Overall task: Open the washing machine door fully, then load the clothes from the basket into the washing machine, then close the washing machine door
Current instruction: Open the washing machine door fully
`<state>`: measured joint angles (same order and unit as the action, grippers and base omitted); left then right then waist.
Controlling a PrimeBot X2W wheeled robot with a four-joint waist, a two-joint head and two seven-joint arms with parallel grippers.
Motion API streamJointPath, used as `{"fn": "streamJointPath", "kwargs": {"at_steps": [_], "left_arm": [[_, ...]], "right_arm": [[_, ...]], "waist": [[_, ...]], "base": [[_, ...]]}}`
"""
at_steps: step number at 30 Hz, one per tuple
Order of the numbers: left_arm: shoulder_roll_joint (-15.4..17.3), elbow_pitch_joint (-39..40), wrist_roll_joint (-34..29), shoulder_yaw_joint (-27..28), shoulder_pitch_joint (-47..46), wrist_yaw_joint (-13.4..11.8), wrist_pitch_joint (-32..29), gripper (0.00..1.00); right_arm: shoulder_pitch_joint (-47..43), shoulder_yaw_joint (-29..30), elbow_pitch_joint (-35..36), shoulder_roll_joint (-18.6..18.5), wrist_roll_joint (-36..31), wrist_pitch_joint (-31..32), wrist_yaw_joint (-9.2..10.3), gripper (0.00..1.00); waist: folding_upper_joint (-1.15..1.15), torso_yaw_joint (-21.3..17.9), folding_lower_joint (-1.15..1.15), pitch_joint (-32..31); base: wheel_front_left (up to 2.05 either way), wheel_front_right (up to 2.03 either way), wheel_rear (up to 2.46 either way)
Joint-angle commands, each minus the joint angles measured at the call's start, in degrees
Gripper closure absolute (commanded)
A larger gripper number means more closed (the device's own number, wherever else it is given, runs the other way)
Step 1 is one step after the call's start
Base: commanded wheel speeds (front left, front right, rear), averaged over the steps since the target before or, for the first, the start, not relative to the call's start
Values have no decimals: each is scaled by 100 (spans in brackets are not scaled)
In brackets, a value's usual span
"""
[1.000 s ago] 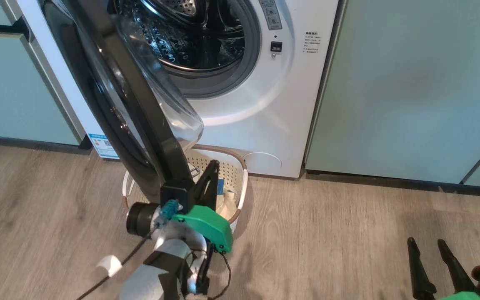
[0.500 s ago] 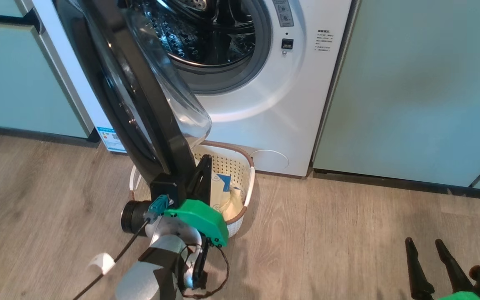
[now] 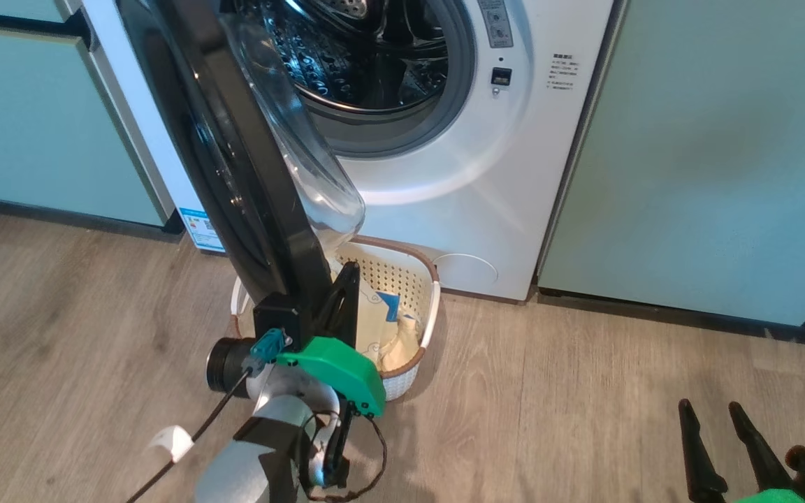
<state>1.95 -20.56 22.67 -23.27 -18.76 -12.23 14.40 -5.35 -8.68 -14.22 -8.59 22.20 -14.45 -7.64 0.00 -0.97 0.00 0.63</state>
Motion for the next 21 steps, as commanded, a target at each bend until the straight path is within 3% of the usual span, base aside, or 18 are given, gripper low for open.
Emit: {"fn": "streamJointPath", "kwargs": {"at_steps": [1, 21], "left_arm": [[93, 116, -83, 326, -137, -3, 60, 100], [93, 25, -344, 491, 129, 262, 60, 100]], "right_arm": [[286, -90, 145, -40, 24, -55, 15, 0], [199, -10, 168, 110, 39, -55, 15, 0]], "waist": [[0, 40, 0, -15], [0, 696, 0, -60]], "base": [[0, 0, 0], [0, 0, 0]]}}
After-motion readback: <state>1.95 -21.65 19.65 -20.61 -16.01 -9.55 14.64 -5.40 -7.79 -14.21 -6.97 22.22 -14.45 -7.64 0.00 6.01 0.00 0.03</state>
